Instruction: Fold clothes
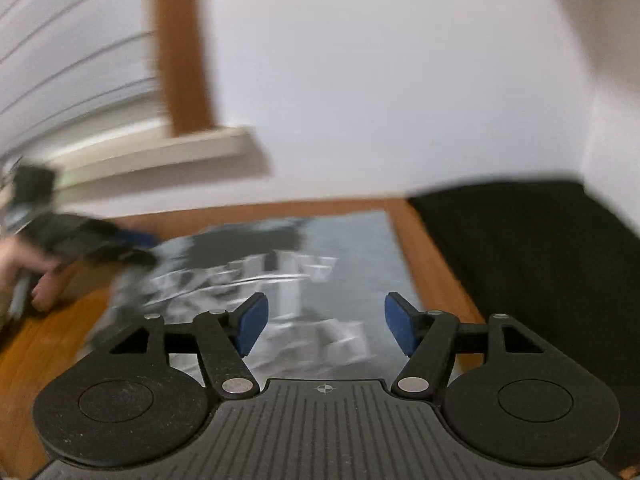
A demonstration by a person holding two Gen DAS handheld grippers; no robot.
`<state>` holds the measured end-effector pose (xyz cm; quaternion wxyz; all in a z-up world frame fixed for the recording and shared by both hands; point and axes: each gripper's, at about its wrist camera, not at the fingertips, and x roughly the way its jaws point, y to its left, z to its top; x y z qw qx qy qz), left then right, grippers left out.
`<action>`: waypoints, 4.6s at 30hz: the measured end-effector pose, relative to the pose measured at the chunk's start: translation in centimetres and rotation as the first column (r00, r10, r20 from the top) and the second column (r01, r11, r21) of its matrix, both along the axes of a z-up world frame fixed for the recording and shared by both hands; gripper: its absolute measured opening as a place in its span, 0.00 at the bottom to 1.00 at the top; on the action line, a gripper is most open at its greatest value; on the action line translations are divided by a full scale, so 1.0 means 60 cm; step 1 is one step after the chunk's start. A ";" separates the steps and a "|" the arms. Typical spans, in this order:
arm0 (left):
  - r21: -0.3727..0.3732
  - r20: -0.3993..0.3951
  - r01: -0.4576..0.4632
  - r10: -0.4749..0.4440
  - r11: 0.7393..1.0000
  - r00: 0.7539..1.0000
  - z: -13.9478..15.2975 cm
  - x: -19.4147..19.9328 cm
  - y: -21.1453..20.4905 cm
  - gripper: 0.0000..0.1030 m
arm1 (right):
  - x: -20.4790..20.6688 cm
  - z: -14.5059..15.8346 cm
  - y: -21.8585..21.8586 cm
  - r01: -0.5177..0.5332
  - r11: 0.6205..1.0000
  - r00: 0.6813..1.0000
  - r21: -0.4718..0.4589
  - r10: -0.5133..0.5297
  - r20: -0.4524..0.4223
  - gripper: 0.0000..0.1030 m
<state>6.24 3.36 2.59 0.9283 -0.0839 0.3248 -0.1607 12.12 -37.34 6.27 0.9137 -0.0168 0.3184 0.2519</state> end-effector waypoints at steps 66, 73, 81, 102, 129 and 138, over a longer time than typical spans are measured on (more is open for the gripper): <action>0.202 0.622 0.515 -0.515 0.833 0.590 0.330 0.022 -0.438 0.15 | -0.214 0.234 -0.237 0.401 0.905 0.551 0.143 -0.362 0.751 0.12; 0.159 0.635 0.515 -0.487 0.842 0.600 0.374 0.089 -0.535 0.15 | -0.148 0.296 -0.319 0.385 0.917 0.515 0.107 -0.310 0.800 0.12; 0.179 0.474 0.278 -0.330 0.944 0.816 0.242 0.341 -0.553 0.16 | 0.223 0.204 -0.299 0.369 0.920 0.721 -0.131 -0.195 0.665 0.14; 0.241 0.174 0.224 -0.269 0.944 0.947 0.002 0.456 -0.513 0.40 | 0.325 -0.021 -0.345 0.190 0.943 0.955 -0.275 -0.112 0.276 0.37; -0.052 0.078 0.147 -0.143 0.988 0.987 -0.016 0.536 -0.460 0.53 | 0.474 -0.015 -0.360 0.232 0.964 0.972 -0.134 -0.224 0.075 0.47; -0.078 0.188 0.092 -0.076 0.993 0.979 0.011 0.518 -0.458 0.11 | 0.496 -0.034 -0.352 0.203 0.972 0.977 -0.122 -0.193 0.092 0.44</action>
